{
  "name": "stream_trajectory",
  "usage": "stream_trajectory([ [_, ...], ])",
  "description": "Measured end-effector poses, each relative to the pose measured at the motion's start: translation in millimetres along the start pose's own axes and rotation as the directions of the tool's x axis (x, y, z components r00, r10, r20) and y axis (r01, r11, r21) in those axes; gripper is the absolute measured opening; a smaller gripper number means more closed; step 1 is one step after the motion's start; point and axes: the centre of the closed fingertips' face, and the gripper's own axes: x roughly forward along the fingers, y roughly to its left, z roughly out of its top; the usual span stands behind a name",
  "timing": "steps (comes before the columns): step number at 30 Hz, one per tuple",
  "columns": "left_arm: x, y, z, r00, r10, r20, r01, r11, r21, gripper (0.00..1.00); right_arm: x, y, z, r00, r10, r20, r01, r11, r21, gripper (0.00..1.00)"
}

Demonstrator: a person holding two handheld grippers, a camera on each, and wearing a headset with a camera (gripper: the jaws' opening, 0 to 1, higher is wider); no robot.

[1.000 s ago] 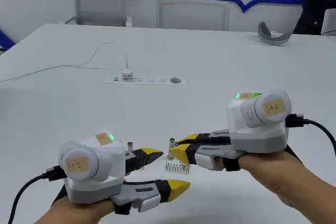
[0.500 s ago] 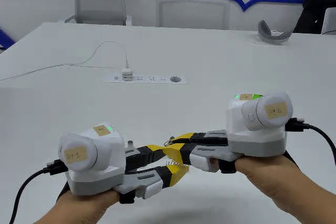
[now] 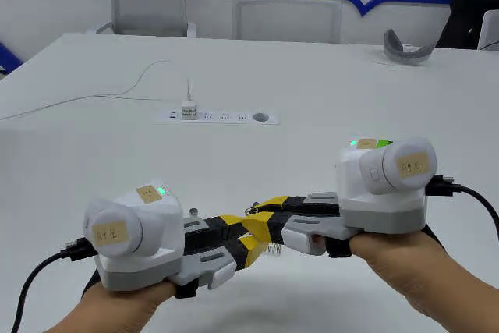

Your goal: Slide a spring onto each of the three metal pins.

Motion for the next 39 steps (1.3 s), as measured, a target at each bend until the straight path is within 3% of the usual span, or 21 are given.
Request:
stream_trajectory([
  [16, -3.5, 3.9, -2.2, 0.9997, 0.015, -0.017, -0.014, 0.999, 0.050, 0.13, -2.7, -0.4, -1.8, 1.0000, -0.002, -0.009, 0.002, 1.000, -0.014, 0.11],
  [25, -5.4, 4.9, -3.8, 0.9996, 0.019, -0.021, -0.018, 0.999, 0.049, 0.28, -5.9, -4.1, 4.3, 0.9999, -0.013, 0.005, 0.013, 1.000, -0.020, 0.11],
  [39, -18.0, 4.3, -9.0, 0.9993, 0.016, -0.034, -0.015, 0.999, 0.035, 0.46, -29.2, -36.3, 14.0, 0.9945, -0.099, 0.034, 0.100, 0.995, -0.013, 0.11],
])
